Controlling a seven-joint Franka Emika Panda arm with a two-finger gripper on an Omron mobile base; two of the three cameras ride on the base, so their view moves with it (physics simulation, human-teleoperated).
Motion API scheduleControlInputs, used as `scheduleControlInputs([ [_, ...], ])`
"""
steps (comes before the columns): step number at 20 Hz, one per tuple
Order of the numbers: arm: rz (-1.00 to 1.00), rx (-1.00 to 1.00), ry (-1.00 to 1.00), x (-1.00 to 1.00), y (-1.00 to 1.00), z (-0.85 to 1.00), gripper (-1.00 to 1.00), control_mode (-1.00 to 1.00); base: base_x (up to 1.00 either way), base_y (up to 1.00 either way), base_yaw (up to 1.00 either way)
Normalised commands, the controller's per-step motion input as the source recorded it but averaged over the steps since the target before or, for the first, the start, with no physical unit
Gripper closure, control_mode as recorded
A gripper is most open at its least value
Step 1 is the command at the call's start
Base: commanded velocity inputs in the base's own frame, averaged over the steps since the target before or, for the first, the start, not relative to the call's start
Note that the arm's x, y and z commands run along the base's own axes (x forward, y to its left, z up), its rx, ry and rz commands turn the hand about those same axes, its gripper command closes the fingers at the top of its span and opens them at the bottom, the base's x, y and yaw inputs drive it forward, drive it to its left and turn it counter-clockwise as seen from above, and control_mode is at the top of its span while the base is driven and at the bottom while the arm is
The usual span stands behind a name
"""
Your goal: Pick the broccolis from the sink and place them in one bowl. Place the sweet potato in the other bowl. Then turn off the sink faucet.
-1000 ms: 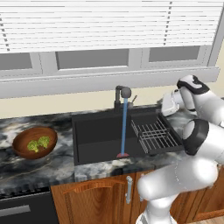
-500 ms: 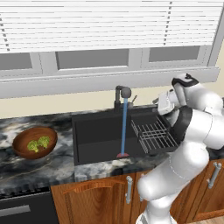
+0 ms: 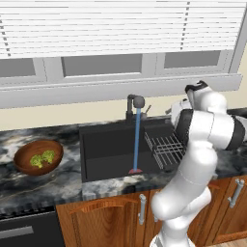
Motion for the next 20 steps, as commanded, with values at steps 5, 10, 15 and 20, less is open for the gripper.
scheduleControlInputs([
  [5,0.02,0.00,0.00,0.25,0.00,-0.09,-1.00,-1.00,0.00,0.00,0.00],
  [10,0.00,0.00,0.00,0.34,0.01,-0.11,-1.00,-1.00,0.00,0.00,0.00],
  [15,0.00,0.00,0.00,0.38,0.11,-0.15,-1.00,-1.00,0.00,0.00,0.00],
  [20,0.00,0.00,0.00,0.41,0.13,-0.17,-1.00,-1.00,0.00,0.00,0.00],
])
